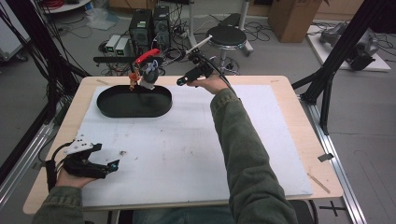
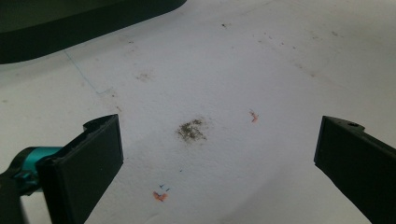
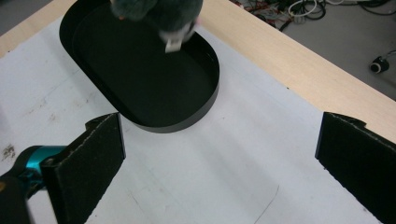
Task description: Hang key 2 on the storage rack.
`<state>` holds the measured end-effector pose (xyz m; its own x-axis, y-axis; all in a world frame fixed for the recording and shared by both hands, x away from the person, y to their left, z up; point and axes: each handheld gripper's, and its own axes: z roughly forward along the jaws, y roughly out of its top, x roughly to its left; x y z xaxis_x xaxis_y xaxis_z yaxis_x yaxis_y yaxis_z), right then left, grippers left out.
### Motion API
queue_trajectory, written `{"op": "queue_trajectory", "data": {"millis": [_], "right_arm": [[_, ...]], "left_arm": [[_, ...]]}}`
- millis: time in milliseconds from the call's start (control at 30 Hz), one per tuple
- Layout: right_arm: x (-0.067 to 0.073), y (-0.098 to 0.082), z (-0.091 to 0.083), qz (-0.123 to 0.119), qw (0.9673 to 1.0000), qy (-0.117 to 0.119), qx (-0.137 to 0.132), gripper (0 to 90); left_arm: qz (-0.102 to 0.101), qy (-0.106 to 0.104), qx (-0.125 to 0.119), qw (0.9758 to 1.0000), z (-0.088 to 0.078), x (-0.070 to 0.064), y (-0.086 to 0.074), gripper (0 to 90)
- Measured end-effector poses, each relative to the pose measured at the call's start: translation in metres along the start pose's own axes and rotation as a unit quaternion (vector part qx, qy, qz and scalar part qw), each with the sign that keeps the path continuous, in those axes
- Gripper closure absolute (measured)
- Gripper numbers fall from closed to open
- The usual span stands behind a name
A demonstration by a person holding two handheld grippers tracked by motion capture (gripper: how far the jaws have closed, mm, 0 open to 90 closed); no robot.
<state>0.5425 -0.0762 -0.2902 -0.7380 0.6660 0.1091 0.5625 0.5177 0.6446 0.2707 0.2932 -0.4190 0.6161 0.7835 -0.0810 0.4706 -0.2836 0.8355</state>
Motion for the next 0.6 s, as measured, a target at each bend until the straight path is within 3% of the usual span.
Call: {"op": "queue_trajectory", "data": {"millis": [233, 600], "right_arm": [[-0.003, -0.016, -0.012, -0.002, 0.9999, 0.000, -0.017, 0.5], [-0.009, -0.046, -0.022, 0.007, 0.9998, 0.001, -0.017, 0.5]], "left_arm": [[-0.001, 0.001, 0.001, 1.0000, 0.000, 0.000, 0.000, 1.7], [-0.004, 0.003, -0.002, 1.0000, 0.001, 0.001, 0.000, 1.7]]}}
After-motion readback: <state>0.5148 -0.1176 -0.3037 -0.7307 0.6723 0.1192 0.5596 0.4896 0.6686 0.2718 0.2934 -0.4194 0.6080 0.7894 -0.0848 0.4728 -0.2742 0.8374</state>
